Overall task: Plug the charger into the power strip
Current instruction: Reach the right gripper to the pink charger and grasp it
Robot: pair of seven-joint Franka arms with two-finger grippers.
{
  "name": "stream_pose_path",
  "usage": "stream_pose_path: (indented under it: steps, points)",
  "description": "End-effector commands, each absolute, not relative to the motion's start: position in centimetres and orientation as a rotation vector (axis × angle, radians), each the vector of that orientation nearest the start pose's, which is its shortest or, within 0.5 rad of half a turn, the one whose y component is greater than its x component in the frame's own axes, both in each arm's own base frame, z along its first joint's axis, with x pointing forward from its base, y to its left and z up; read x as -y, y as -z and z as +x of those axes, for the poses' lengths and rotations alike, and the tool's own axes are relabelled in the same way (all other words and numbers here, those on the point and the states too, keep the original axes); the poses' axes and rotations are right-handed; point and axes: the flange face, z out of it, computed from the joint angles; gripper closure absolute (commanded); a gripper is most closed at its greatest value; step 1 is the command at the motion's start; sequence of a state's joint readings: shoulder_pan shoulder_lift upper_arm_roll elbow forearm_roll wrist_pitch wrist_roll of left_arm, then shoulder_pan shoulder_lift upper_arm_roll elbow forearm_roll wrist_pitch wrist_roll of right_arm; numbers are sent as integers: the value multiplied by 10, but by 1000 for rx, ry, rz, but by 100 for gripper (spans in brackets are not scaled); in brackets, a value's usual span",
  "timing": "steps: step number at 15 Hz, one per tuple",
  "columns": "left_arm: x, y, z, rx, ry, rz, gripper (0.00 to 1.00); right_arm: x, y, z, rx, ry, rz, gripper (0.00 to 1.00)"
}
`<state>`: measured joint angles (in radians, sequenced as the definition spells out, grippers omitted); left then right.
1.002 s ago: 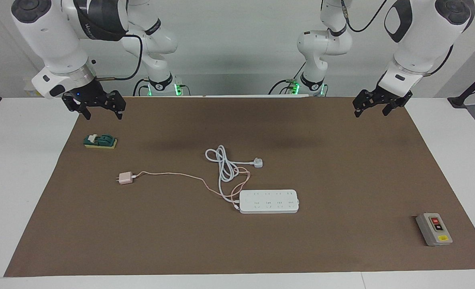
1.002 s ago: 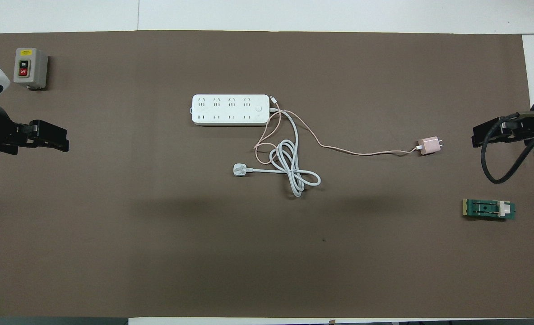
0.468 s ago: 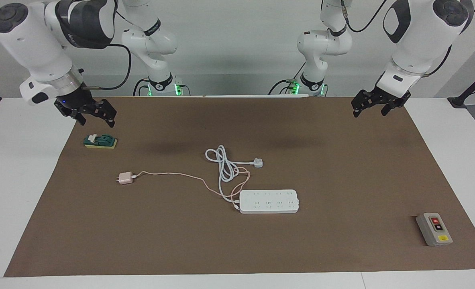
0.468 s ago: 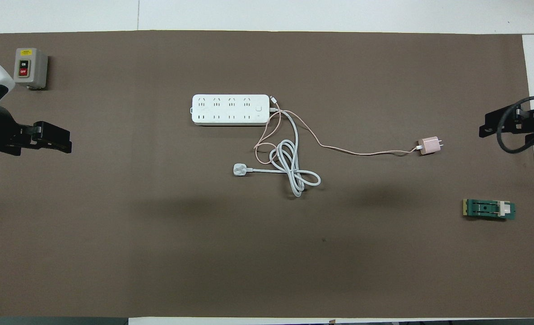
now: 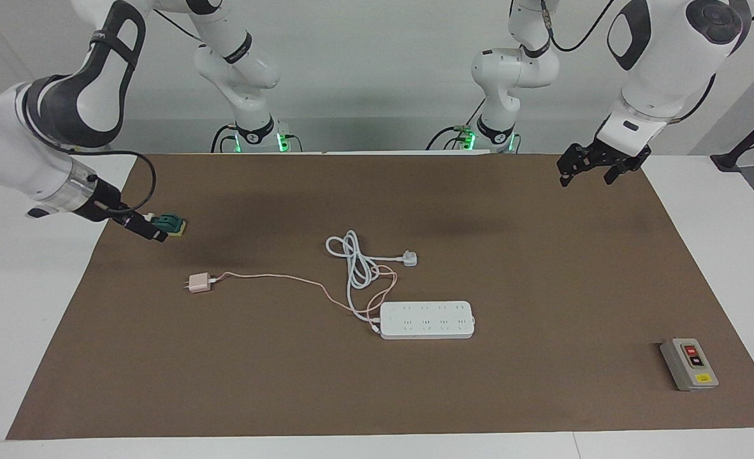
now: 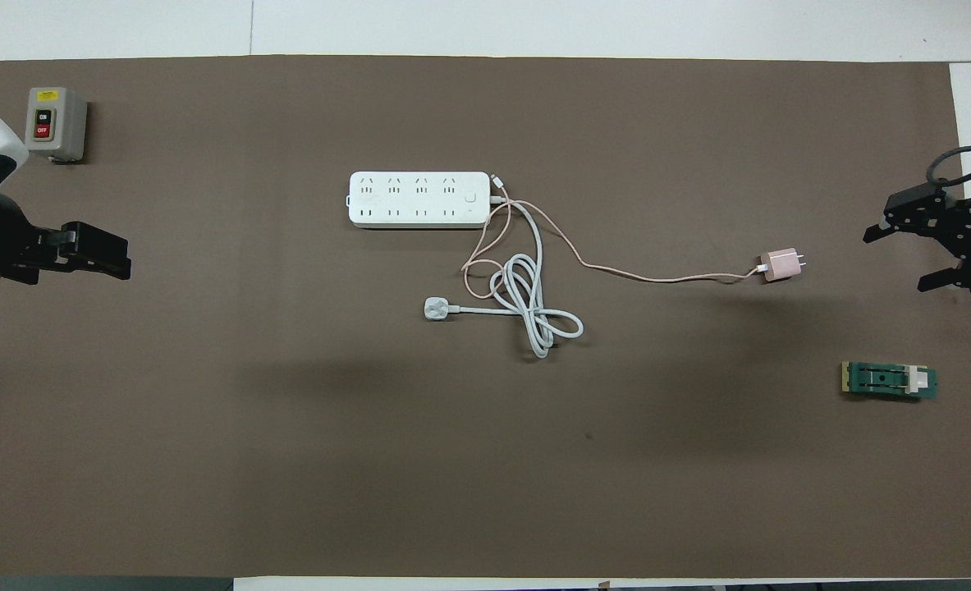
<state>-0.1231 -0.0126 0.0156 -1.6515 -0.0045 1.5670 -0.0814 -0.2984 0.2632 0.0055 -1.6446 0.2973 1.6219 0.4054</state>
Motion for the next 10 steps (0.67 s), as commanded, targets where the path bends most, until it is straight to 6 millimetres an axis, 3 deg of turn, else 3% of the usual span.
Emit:
stream_pose_path:
  steps: [1,4,7,10]
  points:
    - [53,-597,536,-39,-115,-3130,0,166,-399,597,-1270,-557,-2413,0]
    - [53,-597,536,-39,-115,-3130,0,178,-346,603,-1448,-680,-2192,0]
    - [53,-597,536,-39,-114,-3129,0,179,-322,606,-1542,-707,-2077,0]
    - [55,-598,537,-43,-105,-3130,0,171,-284,602,-1571,-783,-1945,0]
